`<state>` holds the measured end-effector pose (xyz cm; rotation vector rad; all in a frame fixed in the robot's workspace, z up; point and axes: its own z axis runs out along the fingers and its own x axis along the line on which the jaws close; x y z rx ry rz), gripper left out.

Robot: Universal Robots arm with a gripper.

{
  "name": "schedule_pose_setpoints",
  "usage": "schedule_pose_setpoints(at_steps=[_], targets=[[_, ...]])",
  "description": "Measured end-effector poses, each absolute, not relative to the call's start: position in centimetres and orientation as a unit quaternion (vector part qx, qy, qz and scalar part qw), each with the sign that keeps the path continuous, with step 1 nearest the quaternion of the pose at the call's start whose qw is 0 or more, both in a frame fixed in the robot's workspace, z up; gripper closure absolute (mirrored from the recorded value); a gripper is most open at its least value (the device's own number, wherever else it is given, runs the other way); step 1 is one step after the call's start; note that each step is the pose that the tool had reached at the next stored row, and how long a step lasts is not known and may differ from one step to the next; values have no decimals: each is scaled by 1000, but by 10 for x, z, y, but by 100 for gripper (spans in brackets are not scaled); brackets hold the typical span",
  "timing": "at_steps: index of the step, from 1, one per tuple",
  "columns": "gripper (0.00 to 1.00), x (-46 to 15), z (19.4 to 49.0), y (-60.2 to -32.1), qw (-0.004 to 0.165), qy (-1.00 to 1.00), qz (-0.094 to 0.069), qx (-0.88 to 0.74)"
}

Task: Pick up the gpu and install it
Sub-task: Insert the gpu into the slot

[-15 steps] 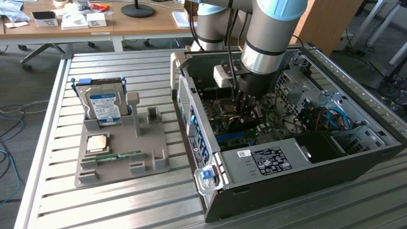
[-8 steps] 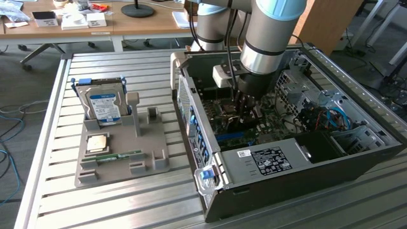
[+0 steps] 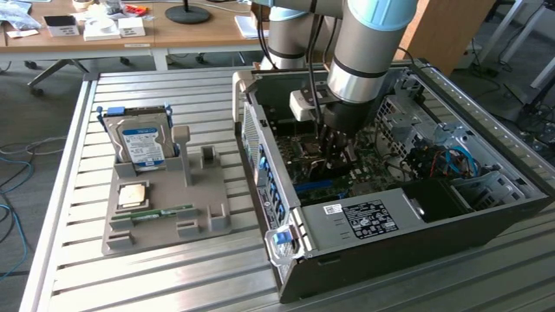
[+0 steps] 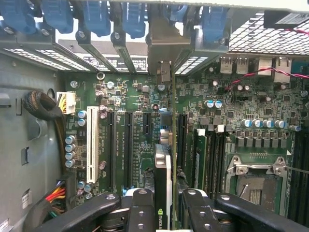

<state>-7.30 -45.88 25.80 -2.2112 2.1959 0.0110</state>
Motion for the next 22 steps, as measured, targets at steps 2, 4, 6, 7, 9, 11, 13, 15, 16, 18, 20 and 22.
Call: schedule_pose_setpoints(at_steps=[2, 4, 6, 7, 9, 11, 13, 15, 16, 18, 20, 22], targets=[[73, -73, 258, -459, 13, 707, 3, -707], [73, -73, 258, -459, 13, 708, 4, -706], [73, -73, 258, -459, 13, 708, 4, -706], [73, -73, 258, -459, 13, 709, 4, -706], [73, -73, 258, -459, 13, 709, 4, -706], [73, -73, 258, -460, 13, 709, 3, -706], [73, -73, 258, -460, 13, 709, 3, -706], [73, -73, 258, -460, 13, 709, 3, -705], [73, -73, 258, -460, 13, 710, 3, -704], [73, -73, 257, -460, 13, 711, 3, -704], [73, -73, 257, -460, 13, 712, 3, -702], [73, -73, 256, -460, 13, 713, 3, -701]])
